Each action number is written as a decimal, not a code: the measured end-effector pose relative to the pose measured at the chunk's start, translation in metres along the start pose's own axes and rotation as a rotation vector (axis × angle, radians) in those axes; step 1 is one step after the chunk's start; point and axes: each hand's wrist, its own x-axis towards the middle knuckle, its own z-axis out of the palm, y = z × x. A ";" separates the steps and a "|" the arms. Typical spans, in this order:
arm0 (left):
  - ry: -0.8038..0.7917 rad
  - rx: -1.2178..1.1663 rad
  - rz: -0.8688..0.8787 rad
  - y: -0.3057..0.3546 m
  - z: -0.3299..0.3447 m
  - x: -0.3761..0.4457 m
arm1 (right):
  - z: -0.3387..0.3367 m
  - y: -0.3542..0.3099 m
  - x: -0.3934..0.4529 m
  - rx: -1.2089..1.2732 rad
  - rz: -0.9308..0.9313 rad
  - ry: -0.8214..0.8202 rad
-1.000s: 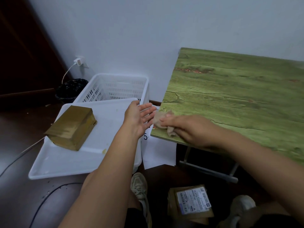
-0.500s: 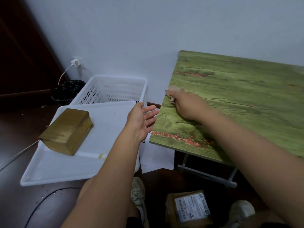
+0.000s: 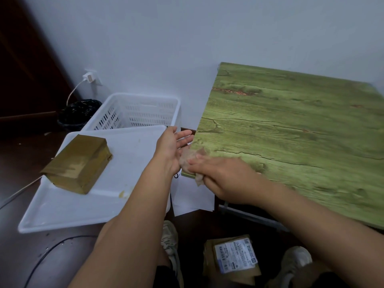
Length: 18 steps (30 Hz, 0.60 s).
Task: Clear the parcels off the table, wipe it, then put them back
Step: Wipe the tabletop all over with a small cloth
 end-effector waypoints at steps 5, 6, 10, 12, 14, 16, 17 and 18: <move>0.006 0.025 0.032 -0.002 0.002 -0.002 | -0.013 0.024 0.003 0.148 0.061 -0.099; -0.002 0.035 0.033 -0.002 0.001 -0.003 | -0.016 0.036 0.009 0.114 0.113 -0.073; -0.013 0.096 0.073 -0.001 0.005 -0.008 | -0.025 0.092 0.038 0.001 0.359 -0.027; 0.011 0.151 0.117 0.000 0.009 -0.009 | -0.026 0.097 0.052 -0.036 0.421 -0.018; 0.010 0.168 0.130 0.000 0.012 -0.008 | -0.022 0.085 0.057 -0.081 0.394 -0.035; 0.010 0.182 0.139 0.001 0.013 -0.008 | -0.015 0.063 0.048 -0.091 0.255 -0.048; 0.015 0.198 0.146 0.001 0.014 -0.009 | -0.015 0.052 0.039 -0.053 0.186 -0.059; 0.024 0.206 0.153 0.001 0.014 -0.009 | -0.015 0.049 0.032 -0.001 0.150 -0.076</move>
